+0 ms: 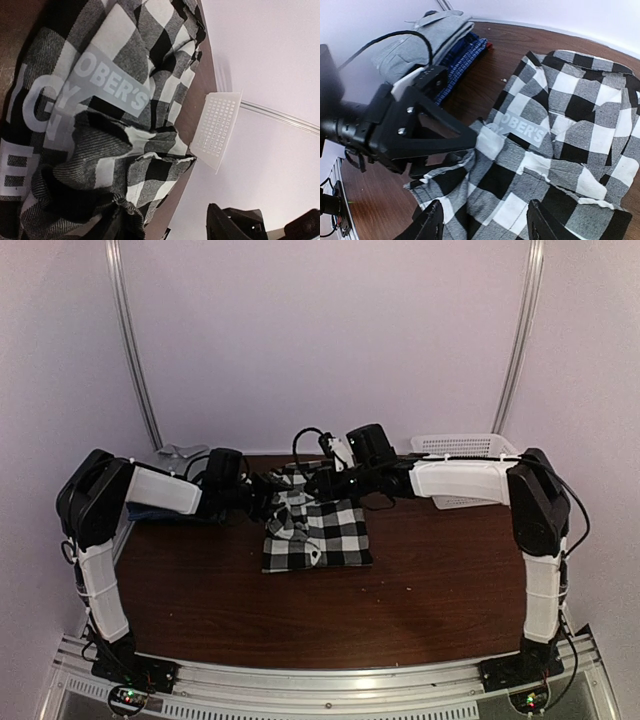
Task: Fold and stack the long sleeve shirts
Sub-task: Smooth out the 2/3-rectangle-folded shirt at the center of the board.
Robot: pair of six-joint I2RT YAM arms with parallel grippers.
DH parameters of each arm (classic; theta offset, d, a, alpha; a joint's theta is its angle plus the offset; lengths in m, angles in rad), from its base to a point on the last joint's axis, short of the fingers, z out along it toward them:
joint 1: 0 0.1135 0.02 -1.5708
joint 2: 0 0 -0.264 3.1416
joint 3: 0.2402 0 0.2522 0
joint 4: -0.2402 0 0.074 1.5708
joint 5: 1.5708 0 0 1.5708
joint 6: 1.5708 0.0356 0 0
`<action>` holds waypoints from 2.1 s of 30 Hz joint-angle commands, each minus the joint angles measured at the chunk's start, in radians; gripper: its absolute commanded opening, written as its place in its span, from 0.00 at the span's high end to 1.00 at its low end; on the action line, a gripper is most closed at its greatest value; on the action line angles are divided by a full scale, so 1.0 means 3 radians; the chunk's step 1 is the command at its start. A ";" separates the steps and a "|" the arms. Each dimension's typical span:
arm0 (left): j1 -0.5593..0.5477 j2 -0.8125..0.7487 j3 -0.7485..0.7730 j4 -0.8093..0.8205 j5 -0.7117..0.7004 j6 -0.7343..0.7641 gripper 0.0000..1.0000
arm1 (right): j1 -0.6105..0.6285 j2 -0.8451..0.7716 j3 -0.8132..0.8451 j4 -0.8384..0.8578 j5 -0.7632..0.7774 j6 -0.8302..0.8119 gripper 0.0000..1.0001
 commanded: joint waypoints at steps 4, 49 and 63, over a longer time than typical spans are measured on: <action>-0.0012 -0.0070 -0.0069 0.0540 0.0134 -0.0359 0.43 | 0.0435 -0.0195 -0.0321 0.0144 0.0529 -0.0374 0.41; 0.0055 -0.0159 0.0103 -0.0444 0.0099 0.0899 0.72 | 0.0338 0.1020 0.0929 -0.1025 0.1327 -0.0225 0.41; 0.0065 0.0087 0.0343 -0.0670 0.0337 0.1254 0.73 | -0.0078 0.0798 0.1296 -0.1637 0.0966 0.0143 0.39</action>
